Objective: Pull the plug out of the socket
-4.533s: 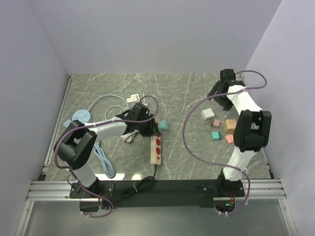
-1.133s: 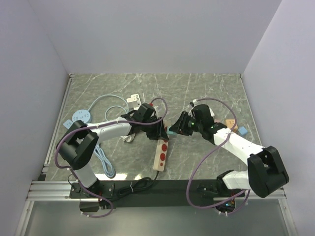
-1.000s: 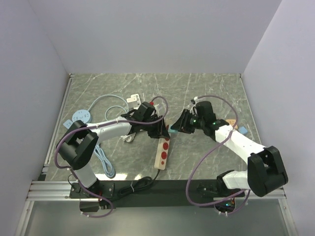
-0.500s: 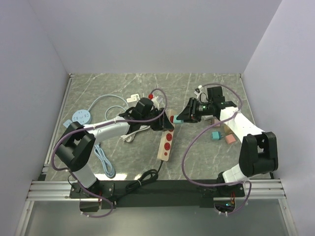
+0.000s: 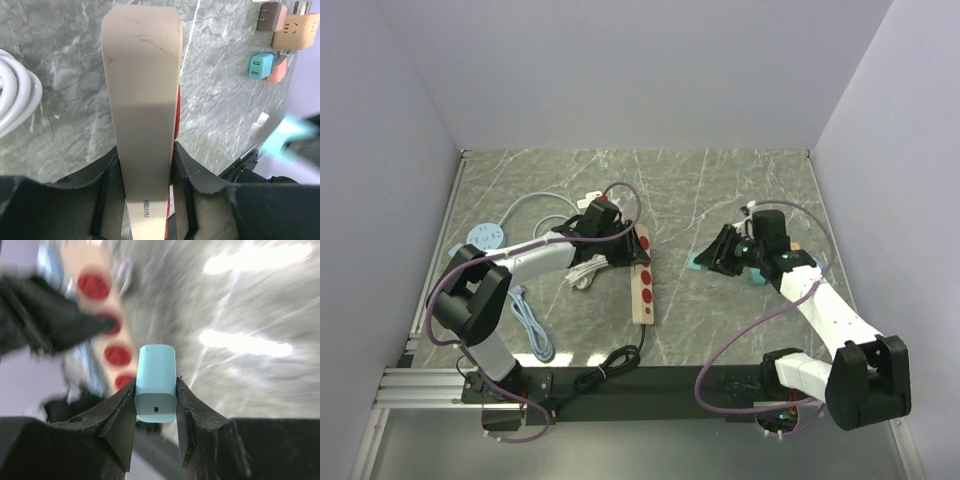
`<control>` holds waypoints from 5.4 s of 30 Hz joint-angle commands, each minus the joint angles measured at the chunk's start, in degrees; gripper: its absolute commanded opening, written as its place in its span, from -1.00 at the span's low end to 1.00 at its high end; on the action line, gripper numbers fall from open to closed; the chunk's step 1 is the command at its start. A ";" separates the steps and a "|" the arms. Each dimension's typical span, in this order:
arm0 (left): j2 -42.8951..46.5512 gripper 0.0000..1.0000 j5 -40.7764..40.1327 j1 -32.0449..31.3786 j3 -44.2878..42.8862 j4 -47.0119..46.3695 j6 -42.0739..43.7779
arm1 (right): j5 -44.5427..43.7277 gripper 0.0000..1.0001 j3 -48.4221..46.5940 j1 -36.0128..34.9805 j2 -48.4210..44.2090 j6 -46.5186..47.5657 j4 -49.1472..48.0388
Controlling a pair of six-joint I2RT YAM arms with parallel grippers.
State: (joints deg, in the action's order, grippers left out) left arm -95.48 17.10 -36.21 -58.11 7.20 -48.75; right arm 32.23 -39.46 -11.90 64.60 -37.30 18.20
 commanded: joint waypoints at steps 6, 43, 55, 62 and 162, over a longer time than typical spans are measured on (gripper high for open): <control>6.44 -0.99 1.36 -0.36 -7.10 4.56 0.94 | -27.90 -1.00 -16.69 13.73 5.26 0.13 8.43; 0.30 -0.98 -22.29 52.20 -11.50 30.59 19.58 | -30.12 0.28 -33.48 26.32 36.66 -1.73 12.03; 9.69 0.32 -14.83 52.38 -8.00 29.01 17.55 | -27.94 0.57 -35.85 25.79 23.83 -0.24 13.89; 17.96 0.51 -4.20 51.15 -3.33 26.29 16.59 | -13.77 0.57 -45.69 13.50 29.87 13.64 19.32; 23.06 0.63 -0.93 25.66 11.35 10.73 0.94 | -41.63 0.94 -43.67 -36.96 37.69 11.73 17.48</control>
State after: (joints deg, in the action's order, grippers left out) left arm -74.00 17.58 -10.37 -45.78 18.52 -46.72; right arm -6.90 -79.20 -47.35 98.43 -23.20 32.23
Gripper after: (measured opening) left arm 0.812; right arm 0.970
